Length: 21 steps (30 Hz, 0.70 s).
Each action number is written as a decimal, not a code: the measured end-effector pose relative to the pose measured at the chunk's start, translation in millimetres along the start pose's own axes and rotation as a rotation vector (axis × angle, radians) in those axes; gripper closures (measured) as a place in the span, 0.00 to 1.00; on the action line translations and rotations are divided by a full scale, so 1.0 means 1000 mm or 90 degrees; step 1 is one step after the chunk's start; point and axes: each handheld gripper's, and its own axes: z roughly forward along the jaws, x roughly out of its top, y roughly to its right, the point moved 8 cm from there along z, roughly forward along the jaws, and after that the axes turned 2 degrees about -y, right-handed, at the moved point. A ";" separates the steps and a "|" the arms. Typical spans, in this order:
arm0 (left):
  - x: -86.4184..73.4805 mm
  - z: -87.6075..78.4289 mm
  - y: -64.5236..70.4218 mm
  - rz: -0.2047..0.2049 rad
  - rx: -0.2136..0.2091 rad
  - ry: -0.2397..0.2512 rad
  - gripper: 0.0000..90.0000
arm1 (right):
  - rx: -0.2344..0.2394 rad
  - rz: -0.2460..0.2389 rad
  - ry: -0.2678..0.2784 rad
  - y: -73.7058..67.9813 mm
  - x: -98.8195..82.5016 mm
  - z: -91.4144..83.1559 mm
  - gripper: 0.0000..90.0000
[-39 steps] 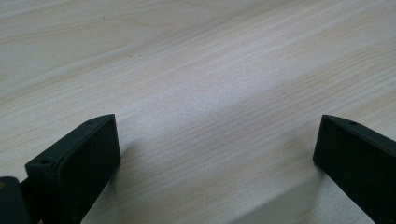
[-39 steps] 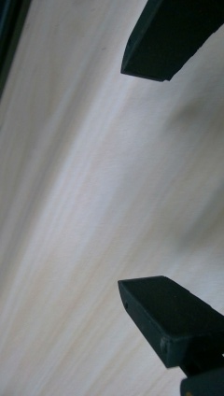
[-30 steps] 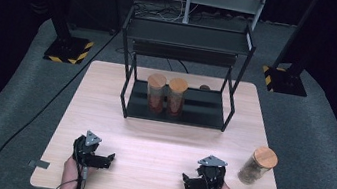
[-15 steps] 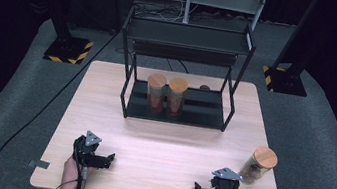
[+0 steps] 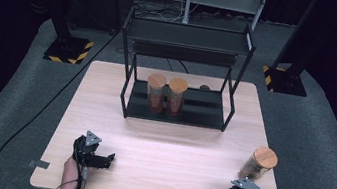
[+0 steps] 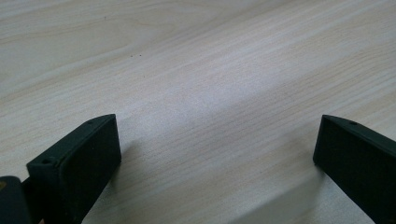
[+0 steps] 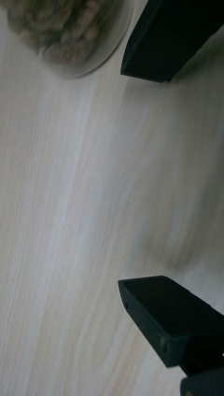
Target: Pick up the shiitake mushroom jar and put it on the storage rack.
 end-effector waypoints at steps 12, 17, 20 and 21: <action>0.000 0.000 0.000 0.000 0.000 0.000 0.00 | -0.091 0.043 0.025 0.042 -0.005 -0.018 0.00; 0.000 0.000 0.000 0.000 0.000 0.000 0.00 | -0.122 0.042 0.056 0.055 0.003 -0.021 0.00; 0.000 0.000 0.000 0.000 0.000 0.001 0.00 | -0.130 0.035 0.069 0.061 0.009 -0.020 0.00; 0.000 0.000 0.000 0.000 0.000 0.000 0.00 | -0.135 0.035 0.077 0.063 0.012 -0.020 0.00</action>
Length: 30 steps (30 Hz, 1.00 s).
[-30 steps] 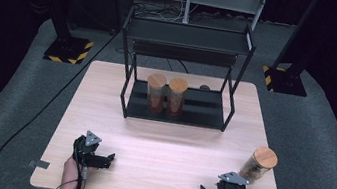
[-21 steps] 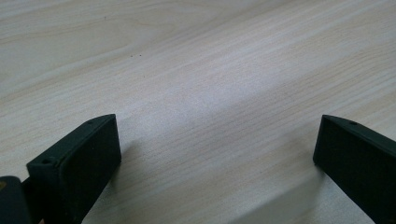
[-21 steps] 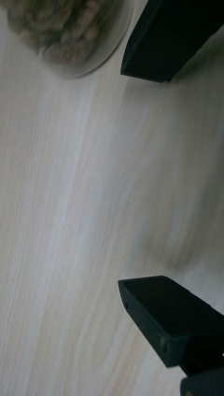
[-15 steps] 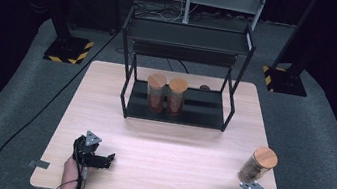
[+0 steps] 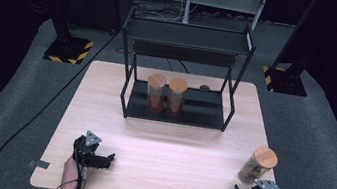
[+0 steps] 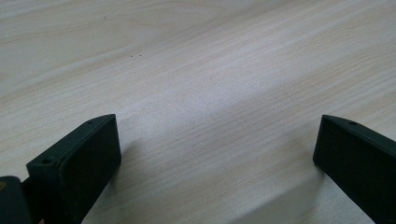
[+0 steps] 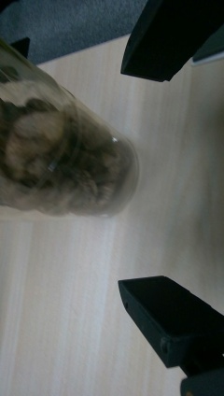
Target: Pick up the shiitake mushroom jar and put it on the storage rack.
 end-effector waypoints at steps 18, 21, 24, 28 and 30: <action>0.000 0.000 0.000 0.001 -0.001 0.000 0.00 | 0.032 0.017 0.157 0.005 0.040 0.007 0.00; 0.000 0.000 0.000 0.001 -0.002 0.000 0.00 | 0.034 0.020 0.162 0.006 0.041 0.010 0.00; 0.000 0.000 0.000 0.001 -0.001 0.000 0.00 | 0.033 0.023 0.160 0.008 0.042 0.014 0.01; 0.000 0.000 0.000 0.001 -0.001 0.000 0.00 | 0.049 0.035 0.172 0.011 0.042 0.017 0.21; 0.000 0.000 0.000 0.001 -0.001 0.000 0.00 | 0.049 0.039 0.185 0.013 0.042 0.017 0.26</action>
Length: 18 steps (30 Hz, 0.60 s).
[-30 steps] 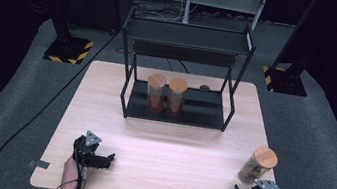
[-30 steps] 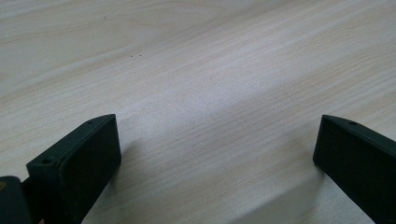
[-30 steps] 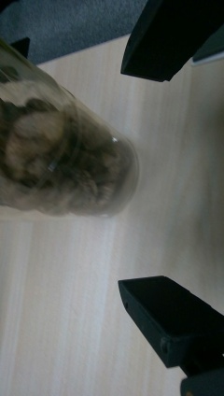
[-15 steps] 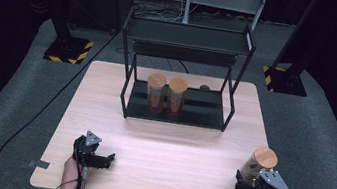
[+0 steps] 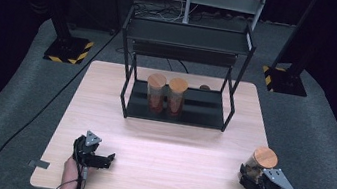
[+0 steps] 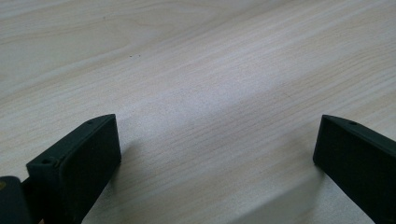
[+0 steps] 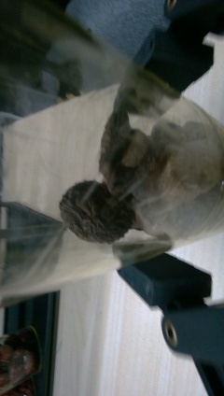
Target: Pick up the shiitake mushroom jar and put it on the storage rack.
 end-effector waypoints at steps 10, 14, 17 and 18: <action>0.000 0.000 0.000 0.000 0.000 0.000 0.00 | 0.006 -0.013 0.021 0.000 -0.001 0.001 0.27; 0.000 0.000 0.000 0.000 0.000 0.000 0.00 | 0.001 -0.011 0.034 -0.001 -0.001 0.001 0.27; 0.000 0.000 0.000 0.000 0.000 0.000 0.00 | 0.000 -0.012 0.036 -0.001 -0.001 0.000 0.27; 0.000 0.000 0.000 0.000 0.000 0.000 0.00 | 0.000 -0.011 0.036 -0.001 -0.001 0.000 0.27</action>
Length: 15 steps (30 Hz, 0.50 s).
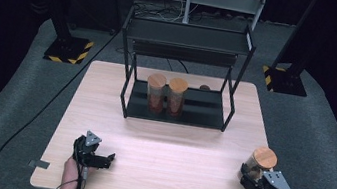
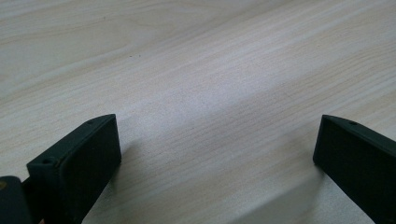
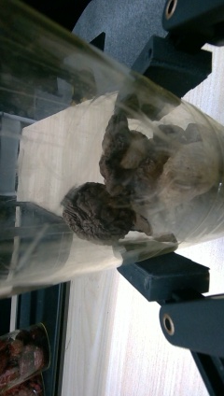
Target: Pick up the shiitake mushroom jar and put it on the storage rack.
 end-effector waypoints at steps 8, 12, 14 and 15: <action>0.000 0.000 0.000 0.000 0.000 0.000 0.00 | 0.012 -0.005 0.005 -0.008 0.007 -0.001 0.27; 0.000 0.000 0.000 0.000 0.000 0.000 0.00 | 0.023 -0.006 0.005 -0.013 0.010 -0.002 0.27; 0.000 0.000 0.000 0.000 0.000 0.000 0.00 | 0.026 -0.009 0.002 -0.014 0.011 -0.003 0.27; 0.000 0.000 0.000 0.000 0.000 0.000 0.00 | 0.029 -0.009 0.001 -0.015 0.012 -0.003 0.27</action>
